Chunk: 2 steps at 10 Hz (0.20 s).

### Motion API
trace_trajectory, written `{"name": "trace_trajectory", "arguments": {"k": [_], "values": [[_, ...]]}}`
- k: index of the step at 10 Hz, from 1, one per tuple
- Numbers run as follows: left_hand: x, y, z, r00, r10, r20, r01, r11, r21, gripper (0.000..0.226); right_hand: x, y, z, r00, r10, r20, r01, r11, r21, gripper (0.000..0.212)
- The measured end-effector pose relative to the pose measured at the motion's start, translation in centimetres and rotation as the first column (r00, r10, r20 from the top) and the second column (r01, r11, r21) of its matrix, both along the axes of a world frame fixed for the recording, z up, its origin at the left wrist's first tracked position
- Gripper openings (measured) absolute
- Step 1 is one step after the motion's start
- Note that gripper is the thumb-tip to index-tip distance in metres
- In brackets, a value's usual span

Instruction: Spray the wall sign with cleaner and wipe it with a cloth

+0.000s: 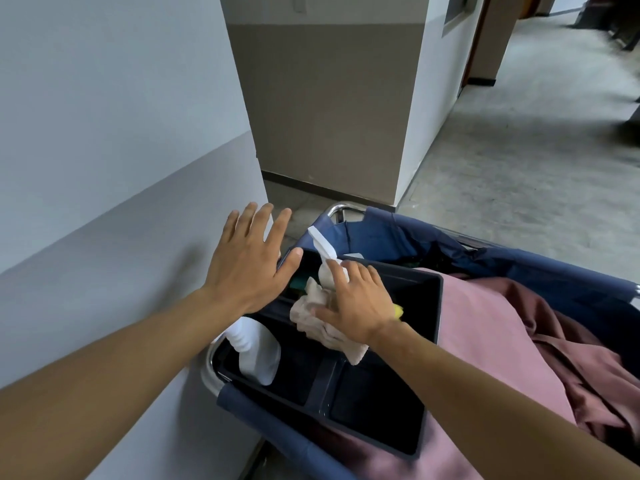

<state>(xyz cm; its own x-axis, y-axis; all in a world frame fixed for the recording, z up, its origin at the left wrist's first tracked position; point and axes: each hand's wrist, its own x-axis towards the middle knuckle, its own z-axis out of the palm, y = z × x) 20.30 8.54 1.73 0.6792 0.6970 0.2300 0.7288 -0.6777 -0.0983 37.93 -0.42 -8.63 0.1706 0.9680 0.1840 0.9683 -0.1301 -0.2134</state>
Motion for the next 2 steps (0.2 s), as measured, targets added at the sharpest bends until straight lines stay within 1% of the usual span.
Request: {"name": "trace_trajectory", "arguments": {"k": [1,2], "values": [[0.1,-0.2,1.7,1.0,0.013,-0.002,-0.013,0.999,0.042,0.078,1.6,0.2,2.6,1.0,-0.02,0.0,0.02,1.0,0.007,0.092],[0.1,-0.3,3.9,0.999,0.043,0.028,-0.045,0.996,0.082,0.078,2.5,0.9,5.7,1.0,-0.022,0.022,0.022,1.0,-0.004,0.094]]}}
